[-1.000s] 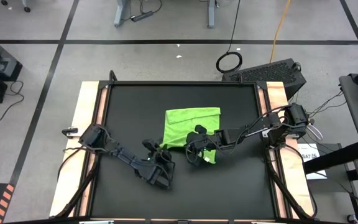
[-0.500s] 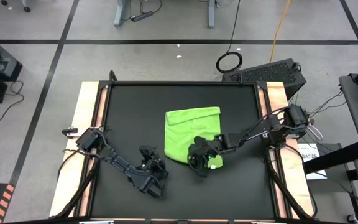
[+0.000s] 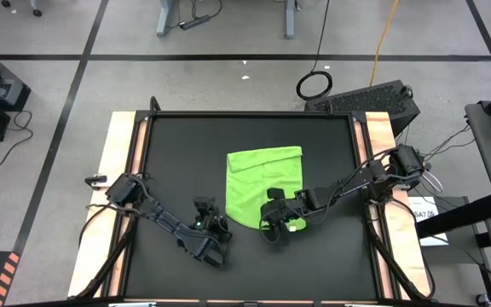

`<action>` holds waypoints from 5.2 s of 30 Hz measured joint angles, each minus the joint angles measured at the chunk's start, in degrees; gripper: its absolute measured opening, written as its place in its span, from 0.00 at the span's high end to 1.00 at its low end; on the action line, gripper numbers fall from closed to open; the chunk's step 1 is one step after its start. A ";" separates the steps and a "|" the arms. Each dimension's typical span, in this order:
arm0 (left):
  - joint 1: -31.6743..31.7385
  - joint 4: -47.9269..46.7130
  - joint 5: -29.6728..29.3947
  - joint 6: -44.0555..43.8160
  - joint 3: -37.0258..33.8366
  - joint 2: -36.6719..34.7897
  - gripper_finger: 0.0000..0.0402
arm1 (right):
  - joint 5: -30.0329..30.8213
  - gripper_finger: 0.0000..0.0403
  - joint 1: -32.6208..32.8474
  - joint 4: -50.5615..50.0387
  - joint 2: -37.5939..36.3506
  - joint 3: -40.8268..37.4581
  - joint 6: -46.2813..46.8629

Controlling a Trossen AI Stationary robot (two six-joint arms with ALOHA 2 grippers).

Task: Roll towel into tight, uniform cylinder
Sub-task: Fold the green towel

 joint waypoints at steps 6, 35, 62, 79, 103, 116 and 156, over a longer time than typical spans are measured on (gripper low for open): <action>1.01 4.49 -4.22 -0.40 -3.84 -0.10 0.49 | 3.34 0.65 -0.06 0.98 0.00 0.02 -3.59; 3.48 64.56 20.58 8.60 -34.36 -25.37 0.49 | 2.95 0.72 -1.72 0.63 0.02 0.02 -9.64; 6.66 82.01 33.93 14.53 -42.03 -25.66 0.49 | 2.76 0.72 -9.13 5.33 0.03 0.04 -11.10; 6.62 89.44 24.85 14.69 -38.57 -25.70 0.49 | 2.75 0.72 -9.11 2.71 0.04 -0.22 -11.48; 6.62 99.99 4.06 14.69 -36.50 -25.70 0.49 | 2.76 0.72 -8.99 2.58 0.04 -0.31 -1.71; 6.63 107.46 2.41 14.84 -36.50 -25.77 0.49 | 2.77 0.72 -8.98 2.60 0.04 -0.33 12.73; 9.16 111.00 3.66 14.76 -36.52 -25.73 0.49 | 2.79 0.72 -8.98 2.60 0.04 -0.33 14.57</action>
